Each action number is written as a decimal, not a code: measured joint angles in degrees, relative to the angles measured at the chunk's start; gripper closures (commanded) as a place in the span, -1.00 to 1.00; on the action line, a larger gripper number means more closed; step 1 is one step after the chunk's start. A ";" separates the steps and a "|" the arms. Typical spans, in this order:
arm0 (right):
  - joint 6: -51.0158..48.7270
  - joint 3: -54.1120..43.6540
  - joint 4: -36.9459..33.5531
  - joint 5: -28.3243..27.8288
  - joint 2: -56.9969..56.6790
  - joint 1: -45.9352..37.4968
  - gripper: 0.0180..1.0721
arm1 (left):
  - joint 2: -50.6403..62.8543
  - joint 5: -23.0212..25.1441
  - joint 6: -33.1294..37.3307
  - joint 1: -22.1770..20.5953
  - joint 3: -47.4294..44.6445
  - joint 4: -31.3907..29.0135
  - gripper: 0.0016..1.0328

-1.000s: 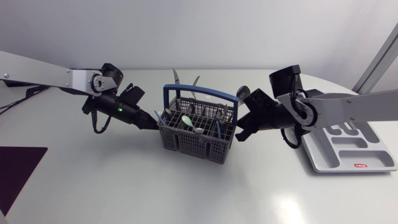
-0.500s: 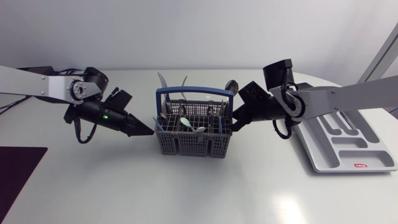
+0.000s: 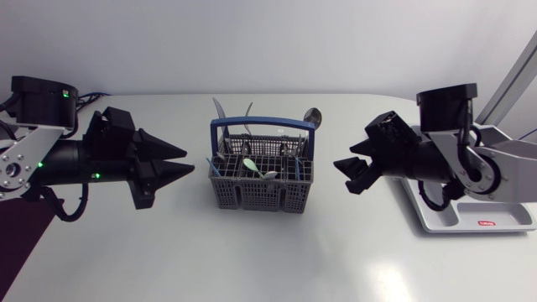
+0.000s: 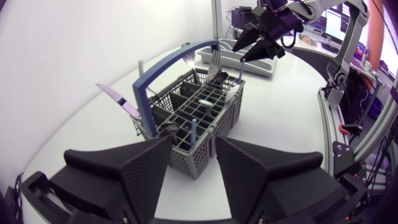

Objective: Sort the cutlery from the basket into the organizer compartments.

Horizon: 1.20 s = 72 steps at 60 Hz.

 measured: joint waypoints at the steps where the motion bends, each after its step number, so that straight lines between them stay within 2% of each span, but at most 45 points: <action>1: -0.02 -0.33 -0.11 0.02 -0.72 0.13 -0.47 | -0.17 -0.11 0.00 -0.44 -0.13 0.07 -0.06; 15: 0.00 -4.26 -6.36 0.68 -10.71 3.85 -0.47 | 0.11 -3.63 -0.02 -3.72 -1.27 7.17 -0.06; 22: 0.02 -4.35 -7.56 3.28 -13.99 6.78 -0.47 | 2.21 -4.96 -0.02 -5.57 -1.27 10.86 -0.05; 36: 0.26 -5.27 -8.79 6.27 -16.68 11.17 -0.47 | 6.71 -6.29 0.00 -8.57 -1.27 13.00 -0.03; 45: 0.33 -5.88 -8.83 6.38 -16.76 11.41 -0.47 | 8.44 -7.10 -0.02 -8.72 -1.27 13.00 0.30; 50: 0.48 -6.49 -8.81 6.58 -16.76 11.76 -0.47 | 9.03 -7.15 -0.02 -8.72 -1.27 13.00 0.42; 58: 0.52 -7.54 -8.59 6.71 -16.76 12.37 -0.47 | 9.40 -7.34 -0.02 -8.66 -1.25 13.16 0.46; 62: 0.68 -7.72 -8.59 6.73 -16.76 12.68 -0.47 | 10.05 -7.63 -0.02 -8.66 -1.03 13.40 0.61; 72: 1.14 -7.98 -8.57 6.75 -16.76 12.92 -0.47 | 11.98 -8.50 -0.04 -8.66 -0.17 13.40 0.69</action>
